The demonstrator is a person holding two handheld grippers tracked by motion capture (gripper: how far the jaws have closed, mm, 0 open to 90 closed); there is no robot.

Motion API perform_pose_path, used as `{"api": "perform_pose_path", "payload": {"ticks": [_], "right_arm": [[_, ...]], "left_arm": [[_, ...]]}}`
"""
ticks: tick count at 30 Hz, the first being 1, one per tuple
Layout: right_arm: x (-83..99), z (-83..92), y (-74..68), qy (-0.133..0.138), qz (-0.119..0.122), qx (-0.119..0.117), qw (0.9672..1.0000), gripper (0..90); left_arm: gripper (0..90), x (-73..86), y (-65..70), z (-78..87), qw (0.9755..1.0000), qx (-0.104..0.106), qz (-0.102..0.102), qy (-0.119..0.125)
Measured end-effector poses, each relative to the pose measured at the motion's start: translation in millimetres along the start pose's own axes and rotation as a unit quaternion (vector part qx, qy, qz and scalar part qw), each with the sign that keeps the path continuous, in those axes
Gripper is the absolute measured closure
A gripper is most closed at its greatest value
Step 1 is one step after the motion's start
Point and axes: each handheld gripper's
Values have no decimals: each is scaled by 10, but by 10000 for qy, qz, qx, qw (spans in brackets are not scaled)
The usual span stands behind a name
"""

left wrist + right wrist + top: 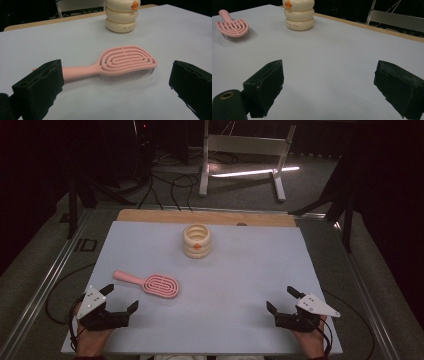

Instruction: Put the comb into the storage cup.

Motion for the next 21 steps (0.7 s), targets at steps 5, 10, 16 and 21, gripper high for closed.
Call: {"api": "perform_pose_path", "payload": {"ticks": [5,10,16,21], "right_arm": [[6,1,8,-3,-30,40,10000,91],[6,-2,16,-1,-52,78,10000,91],[7,-9,15,4,-60,85,9999,91],[9,-14,26,11,-73,77,9999,91]], "left_arm": [[3,-9,-20,-8,10000,-6,8,-53],[3,-35,-13,-25,9999,54,28,-100],[15,-58,7,-94,9994,218,44,-258],[47,-89,26,-124,9992,288,23,-292]]}}
Point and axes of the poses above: each handheld gripper's, and its own axes: z roughly backward along the jaws, x roughly out of its underside, y roughly to its right, and after that the axes turned 11 degrees about x, right-handed
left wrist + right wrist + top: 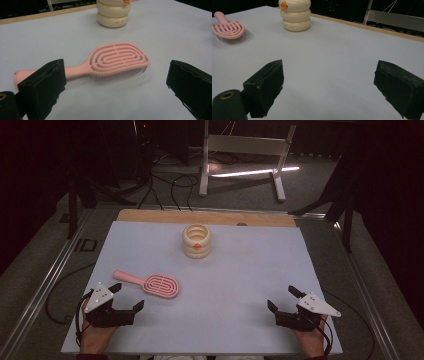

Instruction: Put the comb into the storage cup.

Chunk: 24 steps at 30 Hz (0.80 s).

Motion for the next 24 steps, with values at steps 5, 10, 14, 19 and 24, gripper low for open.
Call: {"api": "perform_pose_path", "payload": {"ticks": [5,10,14,19,24], "right_arm": [[1,-6,-2,-5,12,-1,10000,91],[4,-24,-11,-28,16,8,10000,91],[5,-28,-13,-30,27,9,10000,91],[6,-28,-8,-26,13,7,10000,91],[6,-30,-11,-30,25,5,10000,91]], "left_arm": [[110,-22,10,-45,10000,4,-7,-35],[248,-59,48,-152,9998,71,-130,-165],[434,-84,49,-222,9995,134,-118,-244],[553,-125,24,-318,9991,199,-67,-360],[753,-151,15,-397,9988,197,-175,-421]]}}
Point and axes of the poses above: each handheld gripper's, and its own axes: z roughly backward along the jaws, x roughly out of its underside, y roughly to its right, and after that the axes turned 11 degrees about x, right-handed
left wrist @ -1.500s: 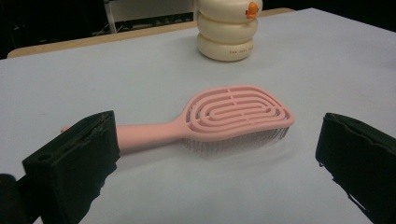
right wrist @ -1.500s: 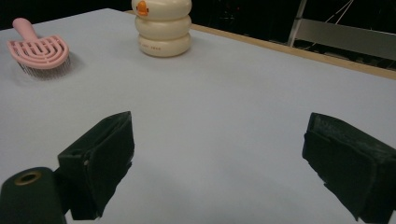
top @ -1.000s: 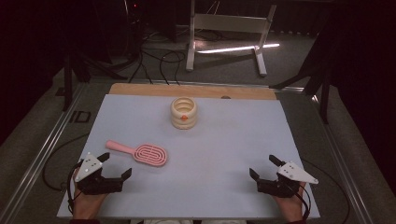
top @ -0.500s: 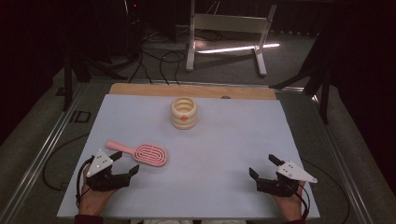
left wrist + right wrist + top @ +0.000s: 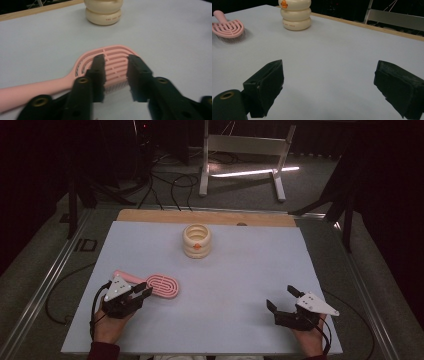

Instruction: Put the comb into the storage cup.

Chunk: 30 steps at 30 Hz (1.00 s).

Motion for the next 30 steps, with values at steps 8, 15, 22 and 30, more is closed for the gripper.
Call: {"api": "perform_pose_path", "payload": {"ticks": [8,15,22,30], "right_arm": [[2,-5,-4,-8,0,-10,10000,91],[1,-10,-11,-20,15,-15,10000,92],[2,-13,-10,-21,25,-23,10000,93],[3,-22,-22,-44,33,-47,10000,94]], "left_arm": [[900,-2,12,-150,9994,92,32,-330],[900,2,4,-231,9992,178,94,-358],[900,6,27,-322,9982,199,16,-563],[900,-1,76,-361,9977,295,-69,-613]]}}
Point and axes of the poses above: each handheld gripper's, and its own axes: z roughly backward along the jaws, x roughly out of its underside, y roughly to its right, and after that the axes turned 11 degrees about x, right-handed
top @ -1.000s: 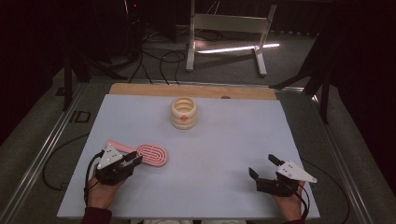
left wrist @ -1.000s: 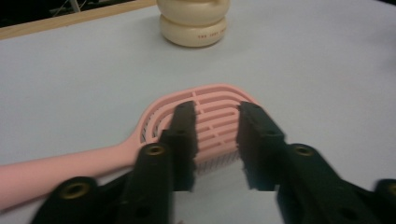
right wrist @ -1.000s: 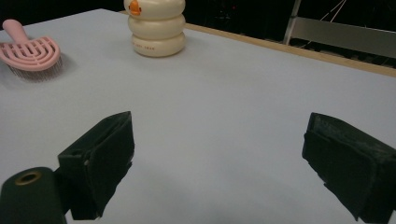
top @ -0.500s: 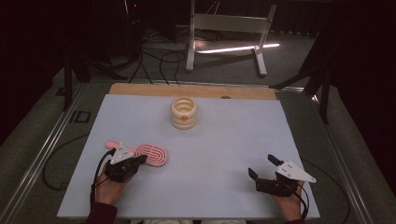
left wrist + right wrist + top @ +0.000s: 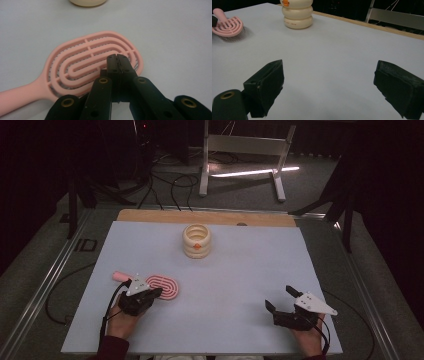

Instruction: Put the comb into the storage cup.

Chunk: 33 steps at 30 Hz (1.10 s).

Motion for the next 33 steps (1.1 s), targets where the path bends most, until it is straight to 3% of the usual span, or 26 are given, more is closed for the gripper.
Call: {"api": "perform_pose_path", "payload": {"ticks": [12,21,33], "right_arm": [[0,-5,-6,-11,3,-14,10000,94],[-1,-8,-11,-12,20,-19,10000,94],[-1,-10,-12,-5,27,-28,10000,95]], "left_arm": [[900,-42,137,-148,9989,319,-261,-230],[900,-83,89,-182,9991,351,-186,-173],[900,-102,152,-239,9982,387,-298,-339]]}}
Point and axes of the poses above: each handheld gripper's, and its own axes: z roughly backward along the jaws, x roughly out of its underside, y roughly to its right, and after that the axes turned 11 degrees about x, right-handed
